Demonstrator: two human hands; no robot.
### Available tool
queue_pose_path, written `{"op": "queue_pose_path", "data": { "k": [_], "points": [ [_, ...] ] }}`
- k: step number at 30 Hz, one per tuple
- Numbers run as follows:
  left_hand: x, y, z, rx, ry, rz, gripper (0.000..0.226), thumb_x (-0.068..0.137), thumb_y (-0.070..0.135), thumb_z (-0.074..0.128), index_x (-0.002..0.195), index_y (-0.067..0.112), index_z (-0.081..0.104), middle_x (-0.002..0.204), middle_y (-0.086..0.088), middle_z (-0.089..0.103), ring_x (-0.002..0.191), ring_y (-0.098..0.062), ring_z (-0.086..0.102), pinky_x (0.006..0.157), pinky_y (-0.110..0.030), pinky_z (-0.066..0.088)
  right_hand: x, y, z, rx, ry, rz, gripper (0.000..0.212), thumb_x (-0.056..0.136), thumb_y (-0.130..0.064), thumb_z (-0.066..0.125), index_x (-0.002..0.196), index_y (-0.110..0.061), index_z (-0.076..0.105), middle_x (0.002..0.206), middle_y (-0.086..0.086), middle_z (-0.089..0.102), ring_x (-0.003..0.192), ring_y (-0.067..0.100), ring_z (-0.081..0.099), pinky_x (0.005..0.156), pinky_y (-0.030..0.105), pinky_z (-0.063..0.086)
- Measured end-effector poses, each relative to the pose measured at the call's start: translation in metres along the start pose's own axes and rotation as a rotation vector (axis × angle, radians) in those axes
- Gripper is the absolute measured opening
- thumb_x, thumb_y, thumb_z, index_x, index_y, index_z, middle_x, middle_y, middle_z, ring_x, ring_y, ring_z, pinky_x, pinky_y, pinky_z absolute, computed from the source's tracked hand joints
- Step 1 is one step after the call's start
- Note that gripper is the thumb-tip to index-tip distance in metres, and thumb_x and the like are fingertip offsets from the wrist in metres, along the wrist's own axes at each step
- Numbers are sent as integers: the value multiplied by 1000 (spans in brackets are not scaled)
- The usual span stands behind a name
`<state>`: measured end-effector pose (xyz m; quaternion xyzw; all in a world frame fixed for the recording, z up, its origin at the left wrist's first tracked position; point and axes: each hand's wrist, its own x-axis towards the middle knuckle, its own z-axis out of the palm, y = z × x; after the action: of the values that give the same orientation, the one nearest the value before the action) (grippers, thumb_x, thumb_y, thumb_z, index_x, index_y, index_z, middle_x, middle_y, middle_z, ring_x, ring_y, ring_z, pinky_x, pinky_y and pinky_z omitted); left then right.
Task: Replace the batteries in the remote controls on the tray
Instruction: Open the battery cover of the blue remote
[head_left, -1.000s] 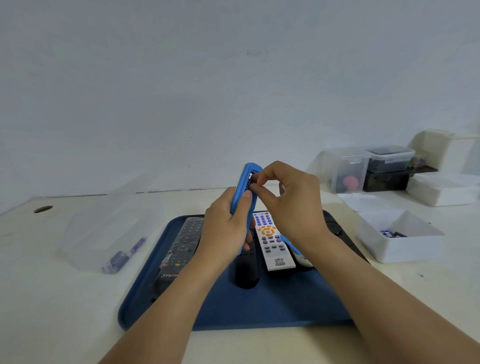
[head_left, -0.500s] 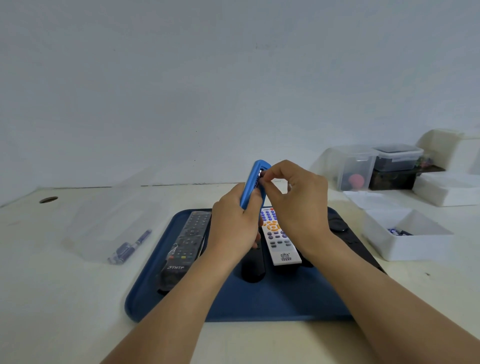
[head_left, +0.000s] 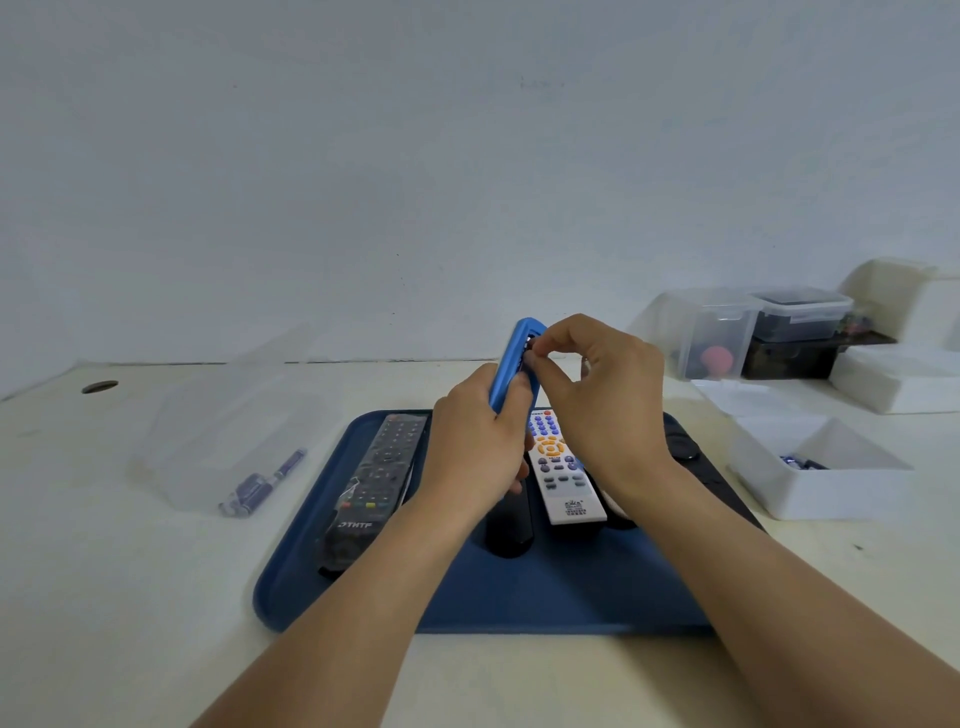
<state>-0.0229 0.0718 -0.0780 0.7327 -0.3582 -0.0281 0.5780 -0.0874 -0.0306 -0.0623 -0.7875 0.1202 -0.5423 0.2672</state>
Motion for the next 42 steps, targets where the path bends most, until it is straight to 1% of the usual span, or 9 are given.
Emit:
{"op": "queue_pose_path", "data": {
  "k": [7, 11, 13, 22, 28, 31, 36, 38, 42],
  "points": [
    [1, -3, -1, 48, 4, 27, 24, 106, 37, 46, 105, 18, 61, 80, -20, 67, 52, -21, 60, 41, -26, 51, 1, 2, 2, 80, 7, 69, 6, 87, -12, 73, 82, -16, 72, 80, -18, 70, 85, -8, 64, 71, 4, 40],
    [3, -9, 1, 137, 46, 80, 24, 105, 37, 44, 99, 20, 60, 75, -15, 66, 61, -33, 66, 52, -51, 58, 1, 3, 5, 51, 19, 33, 8, 88, -9, 70, 83, -15, 72, 78, -20, 67, 76, -11, 60, 66, 4, 38],
    [3, -12, 3, 166, 57, 91, 26, 103, 40, 44, 94, 20, 58, 74, -14, 65, 63, -35, 65, 55, -55, 56, -1, 4, 8, 30, 29, 18, 9, 89, -8, 68, 85, -14, 72, 79, -17, 68, 68, -11, 56, 64, 4, 36],
    [5, -12, 2, 260, 48, 135, 26, 103, 39, 46, 91, 19, 56, 71, -10, 64, 59, -30, 63, 56, -52, 54, 0, 4, 11, 60, 63, 35, 17, 88, 1, 62, 85, -13, 69, 79, -16, 66, 68, -7, 57, 63, 6, 39],
    [3, -11, 3, 183, -12, 84, 24, 103, 39, 47, 90, 21, 55, 75, -16, 64, 57, -35, 63, 49, -53, 55, 2, 6, 12, 104, -9, 44, 24, 85, 2, 52, 85, -18, 65, 85, -8, 66, 72, 9, 58, 64, 19, 41],
    [2, -6, 4, 42, -49, 26, 23, 106, 34, 46, 91, 20, 56, 80, -25, 64, 48, -25, 55, 42, -39, 54, 4, 7, 9, 156, -27, 76, 20, 89, -3, 54, 89, -19, 65, 86, -5, 64, 72, 11, 57, 64, 19, 43],
    [0, 3, 6, -103, -118, -50, 31, 105, 40, 47, 100, 11, 58, 82, -27, 63, 48, -20, 57, 43, -31, 53, 8, 6, 6, 380, -42, 299, 8, 93, -11, 65, 98, -17, 67, 80, -6, 58, 64, 3, 54, 61, 15, 46],
    [0, 6, 11, -156, -87, -52, 31, 105, 38, 47, 99, 10, 59, 75, -23, 62, 48, -20, 56, 44, -34, 52, 10, 7, 5, 482, -19, 408, 12, 90, -15, 71, 101, -17, 67, 74, -8, 53, 58, 2, 54, 57, 17, 47],
    [2, 7, 24, -156, 62, -3, 31, 104, 37, 47, 95, 11, 63, 78, -17, 66, 62, -33, 59, 57, -47, 53, 9, 5, 8, 548, 83, 595, 17, 84, -23, 80, 96, -19, 69, 74, -3, 60, 58, 10, 62, 55, 23, 50]
  ]
}}
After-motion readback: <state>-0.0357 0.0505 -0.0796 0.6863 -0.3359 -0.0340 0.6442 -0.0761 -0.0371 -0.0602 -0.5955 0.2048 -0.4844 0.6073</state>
